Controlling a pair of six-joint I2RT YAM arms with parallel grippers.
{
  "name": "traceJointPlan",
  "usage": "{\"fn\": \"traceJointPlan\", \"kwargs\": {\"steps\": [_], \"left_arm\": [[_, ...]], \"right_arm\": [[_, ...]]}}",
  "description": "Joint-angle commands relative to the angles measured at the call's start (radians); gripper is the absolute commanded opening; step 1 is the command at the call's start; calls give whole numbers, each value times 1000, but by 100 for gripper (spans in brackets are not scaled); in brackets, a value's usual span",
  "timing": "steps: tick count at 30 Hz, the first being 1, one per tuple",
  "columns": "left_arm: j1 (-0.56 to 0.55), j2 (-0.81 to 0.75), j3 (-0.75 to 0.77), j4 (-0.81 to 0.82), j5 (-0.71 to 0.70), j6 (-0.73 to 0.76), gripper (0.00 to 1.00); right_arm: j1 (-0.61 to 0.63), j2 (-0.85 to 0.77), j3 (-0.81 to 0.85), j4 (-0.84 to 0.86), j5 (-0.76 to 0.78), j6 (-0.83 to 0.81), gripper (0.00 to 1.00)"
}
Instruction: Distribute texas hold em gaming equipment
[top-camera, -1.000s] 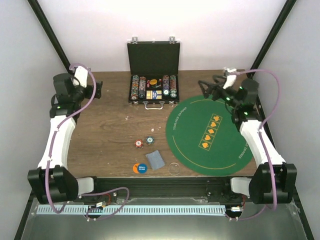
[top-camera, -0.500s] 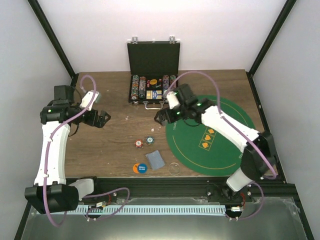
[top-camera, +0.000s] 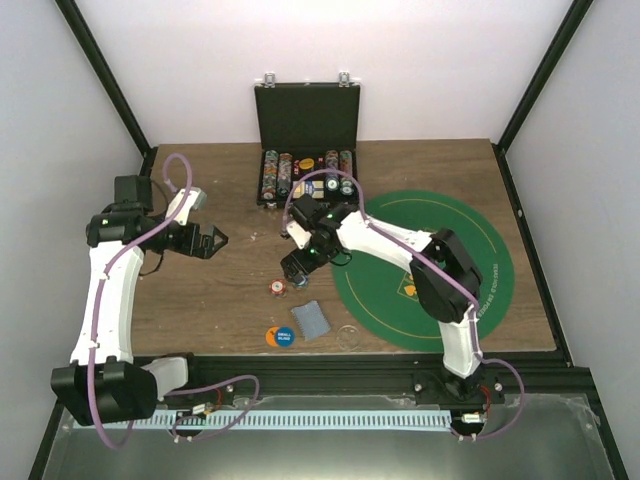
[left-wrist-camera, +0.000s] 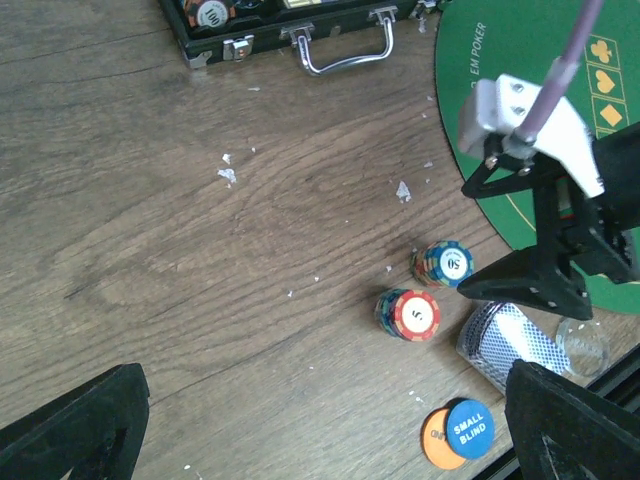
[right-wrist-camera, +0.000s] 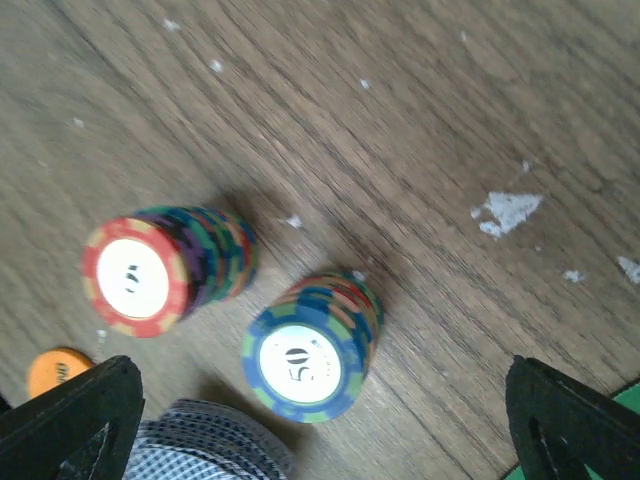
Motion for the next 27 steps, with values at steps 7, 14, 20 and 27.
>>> {"fn": "traceJointPlan", "kwargs": {"steps": [7, 14, 20, 27], "left_arm": [[-1, 28, 7, 1, 26, -4, 99], [-1, 38, 18, -9, 49, 6, 99], [-1, 46, 26, -13, 44, 11, 99], [0, 48, 32, -17, 43, 16, 98]], "right_arm": [[49, 96, 52, -81, 60, -60, 98], [57, 128, 71, -83, 112, -57, 90], [75, 203, 135, -114, 162, -54, 77], [95, 216, 115, -113, 245, -42, 71]]}}
